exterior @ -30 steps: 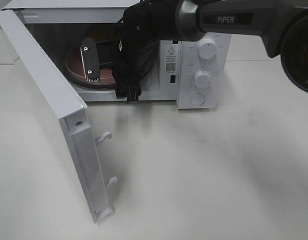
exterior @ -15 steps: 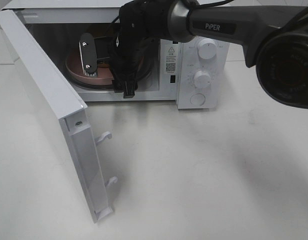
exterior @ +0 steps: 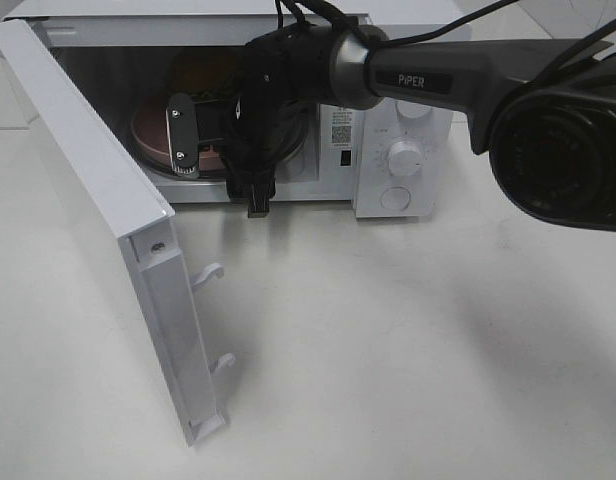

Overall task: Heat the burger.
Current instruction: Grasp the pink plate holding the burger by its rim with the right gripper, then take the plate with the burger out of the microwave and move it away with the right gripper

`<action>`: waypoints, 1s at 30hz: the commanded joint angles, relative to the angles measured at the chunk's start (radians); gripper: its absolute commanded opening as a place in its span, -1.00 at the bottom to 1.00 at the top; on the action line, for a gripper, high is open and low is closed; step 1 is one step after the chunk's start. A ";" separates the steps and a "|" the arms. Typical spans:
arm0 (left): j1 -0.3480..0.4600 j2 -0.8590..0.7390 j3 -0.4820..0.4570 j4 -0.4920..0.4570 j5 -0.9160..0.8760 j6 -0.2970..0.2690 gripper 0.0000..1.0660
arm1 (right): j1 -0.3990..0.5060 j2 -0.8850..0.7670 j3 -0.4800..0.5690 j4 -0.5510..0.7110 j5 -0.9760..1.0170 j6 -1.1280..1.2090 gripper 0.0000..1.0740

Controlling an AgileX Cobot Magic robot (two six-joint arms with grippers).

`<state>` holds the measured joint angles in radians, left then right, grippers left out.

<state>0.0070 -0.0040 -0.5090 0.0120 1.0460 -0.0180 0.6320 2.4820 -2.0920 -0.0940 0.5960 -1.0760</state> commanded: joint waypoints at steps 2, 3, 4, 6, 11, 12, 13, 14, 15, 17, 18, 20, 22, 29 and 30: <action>0.004 -0.023 0.004 -0.002 -0.008 -0.001 0.88 | -0.003 -0.003 -0.006 0.007 -0.014 0.000 -0.08; 0.004 -0.023 0.004 -0.002 -0.008 -0.001 0.88 | -0.003 -0.003 -0.006 0.007 -0.014 0.000 -0.23; 0.004 -0.023 0.004 -0.002 -0.008 -0.001 0.88 | -0.003 -0.003 -0.006 0.007 -0.014 0.000 -0.23; 0.004 -0.023 0.004 -0.002 -0.008 -0.001 0.88 | -0.003 -0.003 -0.006 0.007 -0.012 0.000 -0.67; 0.004 -0.023 0.004 -0.002 -0.008 -0.001 0.88 | -0.003 -0.006 -0.006 0.009 -0.004 -0.041 -0.96; 0.004 -0.023 0.004 -0.002 -0.008 -0.001 0.88 | -0.003 -0.006 -0.006 0.009 -0.004 -0.041 -0.96; 0.004 -0.023 0.004 -0.002 -0.008 -0.001 0.88 | -0.003 -0.009 -0.006 0.010 0.006 -0.064 -0.95; 0.004 -0.023 0.004 -0.002 -0.008 -0.001 0.88 | -0.003 -0.009 -0.006 0.010 0.006 -0.064 -0.95; 0.004 -0.023 0.004 -0.002 -0.008 -0.001 0.88 | -0.003 -0.012 -0.006 0.011 0.021 -0.087 -0.95; 0.004 -0.023 0.004 -0.002 -0.008 -0.001 0.88 | -0.003 -0.013 -0.006 0.014 0.023 -0.096 -0.95; 0.004 -0.023 0.004 -0.002 -0.008 -0.001 0.88 | -0.003 -0.017 -0.006 0.029 0.023 -0.105 -0.95; 0.004 -0.023 0.004 -0.002 -0.008 -0.001 0.88 | -0.003 -0.022 -0.006 0.036 0.025 -0.116 -0.95; 0.004 -0.023 0.004 -0.002 -0.008 -0.001 0.88 | -0.003 -0.023 -0.006 0.035 0.030 -0.126 -0.95; 0.004 -0.023 0.004 -0.002 -0.008 -0.001 0.88 | 0.001 -0.073 0.054 0.035 0.036 -0.209 -0.95; 0.004 -0.023 0.004 -0.002 -0.008 -0.001 0.88 | 0.001 -0.096 0.089 0.035 0.015 -0.234 -0.95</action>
<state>0.0070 -0.0040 -0.5090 0.0120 1.0460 -0.0180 0.6340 2.4280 -2.0410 -0.0710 0.6230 -1.2650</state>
